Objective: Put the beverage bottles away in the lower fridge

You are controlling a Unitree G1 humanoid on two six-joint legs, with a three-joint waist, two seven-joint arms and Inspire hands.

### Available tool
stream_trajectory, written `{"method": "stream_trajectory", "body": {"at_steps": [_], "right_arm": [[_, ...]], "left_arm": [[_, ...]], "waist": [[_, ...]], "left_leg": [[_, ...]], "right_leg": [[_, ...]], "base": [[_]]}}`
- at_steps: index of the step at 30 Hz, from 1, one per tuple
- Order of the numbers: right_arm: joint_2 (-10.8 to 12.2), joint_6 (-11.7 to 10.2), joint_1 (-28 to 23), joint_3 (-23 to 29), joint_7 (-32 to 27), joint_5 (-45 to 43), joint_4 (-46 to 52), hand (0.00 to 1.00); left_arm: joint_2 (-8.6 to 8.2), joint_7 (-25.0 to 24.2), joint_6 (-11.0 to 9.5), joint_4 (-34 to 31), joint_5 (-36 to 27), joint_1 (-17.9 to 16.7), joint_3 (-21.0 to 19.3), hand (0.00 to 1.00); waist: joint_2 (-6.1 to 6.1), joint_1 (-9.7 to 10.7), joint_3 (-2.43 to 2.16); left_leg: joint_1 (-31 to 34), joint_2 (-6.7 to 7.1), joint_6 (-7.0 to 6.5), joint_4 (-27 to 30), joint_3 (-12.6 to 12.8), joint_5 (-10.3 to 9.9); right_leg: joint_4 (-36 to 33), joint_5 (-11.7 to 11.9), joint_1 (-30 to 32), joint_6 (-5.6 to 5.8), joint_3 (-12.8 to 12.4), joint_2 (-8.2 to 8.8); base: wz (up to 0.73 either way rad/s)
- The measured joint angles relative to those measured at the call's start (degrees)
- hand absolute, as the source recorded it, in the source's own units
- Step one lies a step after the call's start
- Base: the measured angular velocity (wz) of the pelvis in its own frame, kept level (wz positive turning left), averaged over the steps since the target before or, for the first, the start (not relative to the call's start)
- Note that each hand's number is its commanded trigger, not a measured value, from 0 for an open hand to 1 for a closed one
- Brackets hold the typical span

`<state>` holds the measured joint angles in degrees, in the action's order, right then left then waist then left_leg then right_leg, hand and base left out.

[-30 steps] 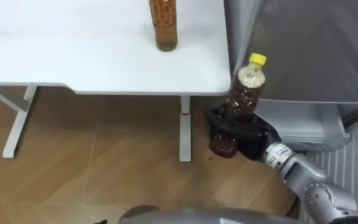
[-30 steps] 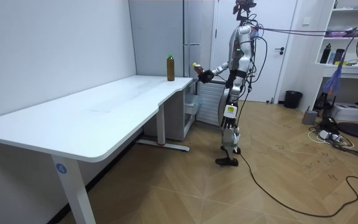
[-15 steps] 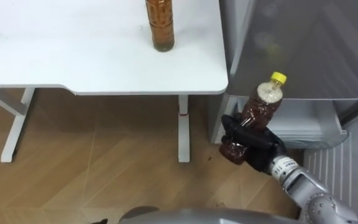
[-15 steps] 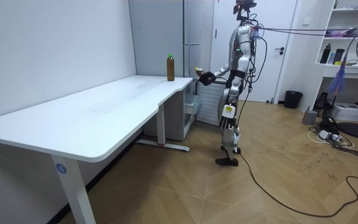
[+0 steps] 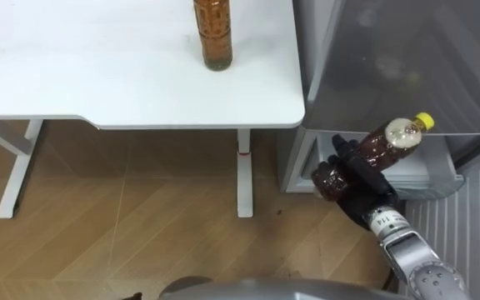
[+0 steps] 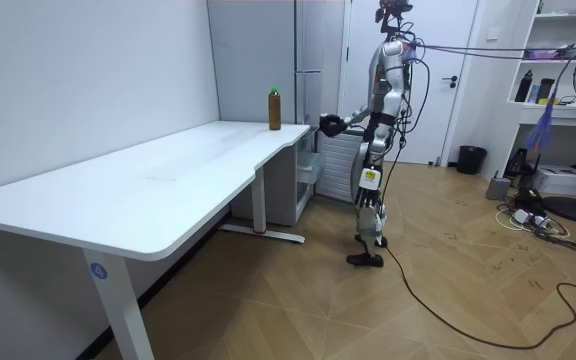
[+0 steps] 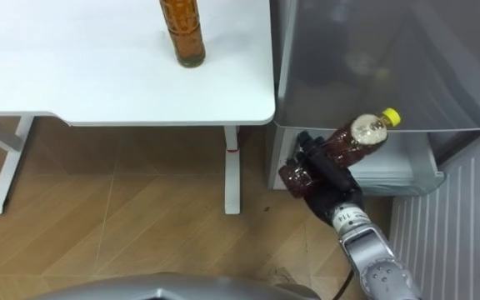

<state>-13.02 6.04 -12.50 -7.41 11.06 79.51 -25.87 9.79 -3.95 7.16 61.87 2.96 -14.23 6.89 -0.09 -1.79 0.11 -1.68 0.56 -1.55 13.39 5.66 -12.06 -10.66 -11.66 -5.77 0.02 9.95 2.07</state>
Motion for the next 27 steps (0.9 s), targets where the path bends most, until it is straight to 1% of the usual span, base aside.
{"method": "stream_trajectory", "body": {"at_steps": [4, 6, 8, 12, 14, 15, 18, 19, 20, 21, 24, 27], "right_arm": [[0.4, -1.64, 0.2, 0.11, -2.73, 2.11, -1.07, 1.0], [1.37, -2.57, 0.81, 0.34, -4.89, 3.8, -1.96, 1.0], [2.06, -3.04, 0.96, 0.64, -6.42, 4.75, -2.03, 1.0], [2.29, -3.61, 1.33, 0.83, -8.93, 6.31, -2.02, 1.0], [2.43, -3.65, 2.13, 1.4, -10.5, 8.66, -2.01, 1.0], [2.53, -3.74, 2.4, 1.78, -10.85, 9.21, -2.01, 1.0], [2.64, -5.94, 3.7, 2.79, -12.07, 12.59, -1.99, 1.0], [2.72, -6.17, 3.94, 3.13, -12.24, 12.83, -1.97, 1.0], [3.07, -6.56, 4.65, 3.98, -12.58, 13.26, -1.97, 1.0], [3.25, -7.16, 5.35, 4.39, -12.87, 14.1, -1.98, 1.0], [3.26, -8.08, 6.49, 4.94, -12.97, 14.9, -1.98, 1.0], [3.34, -8.52, 6.97, 4.98, -13.01, 15.08, -1.98, 1.0]], "left_arm": [[-0.03, -0.09, 0.01, 0.03, 0.01, -0.54, 0.01, 0.0], [-0.05, -0.11, 0.03, 0.03, 0.07, -0.76, 0.0, 0.0], [-0.1, -0.11, 0.05, -0.03, 0.05, -0.93, -0.02, 0.0], [-0.27, -0.11, 0.06, -0.07, 0.01, -1.3, -0.04, 0.0], [-0.42, -0.17, 0.2, -0.6, 0.16, -2.4, -0.03, 0.0], [-0.43, -0.25, 0.35, -0.64, 0.21, -2.51, -0.02, 0.0], [-0.43, -0.67, 0.47, -0.52, 0.54, -3.14, -0.04, 0.0], [-0.43, -0.75, 0.53, -0.51, 0.55, -3.14, -0.09, 0.0], [-0.43, -1.09, 0.62, -0.54, 0.54, -3.15, -0.17, 0.0], [-0.43, -1.56, 0.84, -0.53, 0.54, -3.13, -0.3, 0.0], [-0.44, -1.76, 1.11, -0.61, 0.54, -3.1, -0.41, 0.0], [-0.44, -1.76, 1.19, -0.62, 0.54, -3.1, -0.44, 0.0]], "waist": [[-0.04, -0.11, 0.04], [-0.2, -0.14, 0.11], [-0.23, -0.11, 0.2], [-0.27, -0.25, 0.21], [-0.35, -0.19, 0.29], [-0.33, -0.15, 0.3], [-0.47, -0.2, 0.47], [-0.34, -0.22, 0.41], [-0.37, -0.2, 0.48], [-0.23, -0.19, 0.45], [0.05, -0.15, 0.39], [0.25, -0.16, 0.34]], "left_leg": [[-0.02, 0.07, -0.01, 0.05, 0.01, 0.01], [-0.02, 0.08, -0.01, 0.12, 0.0, 0.02], [-0.06, 0.12, -0.01, 0.16, -0.07, 0.02], [-0.67, 0.17, -0.01, 0.12, -0.12, 0.02], [-0.93, 0.23, 0.0, 0.02, -0.45, 0.02], [-0.92, 0.25, 0.0, 0.04, -0.56, 0.02], [-0.98, 0.34, 0.0, 0.16, -1.04, 0.02], [-0.98, 0.35, 0.0, 0.19, -1.02, 0.02], [-0.94, 0.35, 0.0, 0.19, -1.04, 0.02], [-0.92, 0.34, 0.01, 0.22, -1.1, 0.02], [-0.98, 0.39, 0.01, 0.25, -1.18, 0.02], [-0.96, 0.4, 0.01, 0.26, -1.19, 0.02]], "right_leg": [[0.17, -0.01, -0.01, -0.01, -0.01, 0.01], [0.2, -0.04, -0.49, 0.02, 0.03, 0.04], [0.34, -0.07, -0.88, 0.06, 0.27, 0.08], [0.86, -0.08, -1.57, 0.06, 0.37, 0.12], [0.97, -0.15, -1.7, 0.12, 0.48, 0.12], [0.99, -0.15, -1.74, 0.12, 0.53, 0.12], [1.07, -0.23, -2.11, 0.13, 0.8, 0.13], [1.08, -0.27, -2.12, 0.12, 0.85, 0.13], [1.08, -0.31, -2.04, 0.11, 0.87, 0.13], [1.08, -0.31, -2.02, 0.1, 1.01, 0.12], [1.12, -0.32, -2.19, 0.1, 1.21, 0.13], [1.15, -0.32, -2.19, 0.1, 1.22, 0.14]], "base": [[0.0], [0.0], [0.05], [0.04], [0.02], [0.07], [0.08], [0.06], [0.0], [0.0], [0.0], [0.0]]}}
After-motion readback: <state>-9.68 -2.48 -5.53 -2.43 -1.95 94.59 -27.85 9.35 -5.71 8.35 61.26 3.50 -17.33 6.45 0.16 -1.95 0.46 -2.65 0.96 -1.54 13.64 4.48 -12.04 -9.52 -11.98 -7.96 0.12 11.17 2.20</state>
